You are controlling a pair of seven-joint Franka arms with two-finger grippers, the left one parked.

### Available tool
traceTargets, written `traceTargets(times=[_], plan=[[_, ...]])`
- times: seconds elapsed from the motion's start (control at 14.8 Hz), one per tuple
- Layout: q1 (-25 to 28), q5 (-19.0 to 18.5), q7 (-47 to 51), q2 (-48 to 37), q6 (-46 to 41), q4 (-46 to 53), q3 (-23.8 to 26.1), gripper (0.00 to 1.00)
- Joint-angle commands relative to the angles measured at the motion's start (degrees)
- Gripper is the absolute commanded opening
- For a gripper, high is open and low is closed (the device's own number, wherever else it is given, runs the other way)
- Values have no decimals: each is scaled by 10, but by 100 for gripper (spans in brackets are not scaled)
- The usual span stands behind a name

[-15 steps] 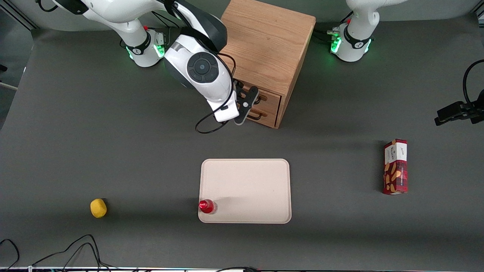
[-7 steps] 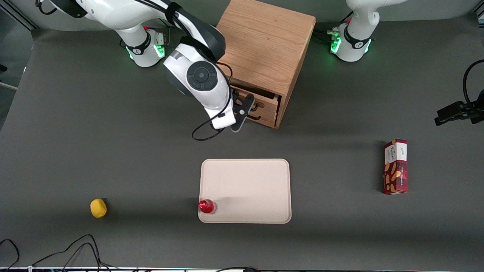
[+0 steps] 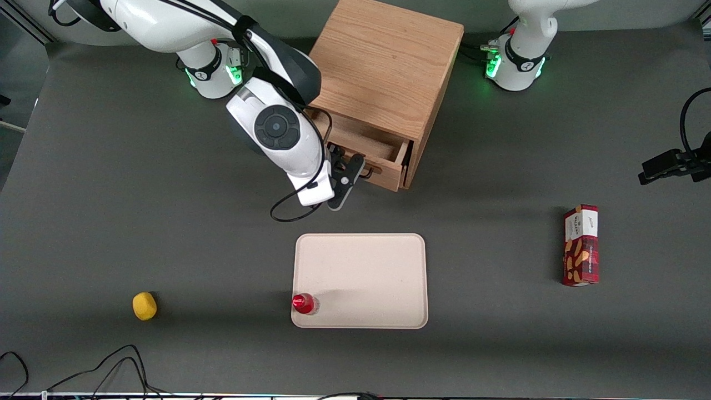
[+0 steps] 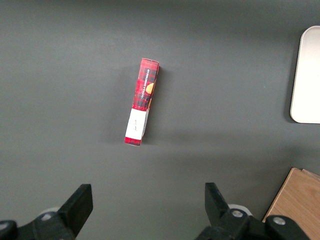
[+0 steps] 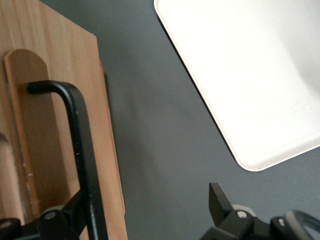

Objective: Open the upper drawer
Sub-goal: 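Pull the upper drawer outward by its handle with the right gripper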

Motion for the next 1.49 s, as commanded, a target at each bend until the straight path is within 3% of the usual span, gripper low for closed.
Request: traceTargets(times=[0.0, 1.08, 1.42], plan=[[-7, -12, -31, 18, 5, 24, -1, 100], [-17, -10, -63, 65, 12, 109, -43, 100], [-20, -9, -63, 69, 48, 110, -63, 100]])
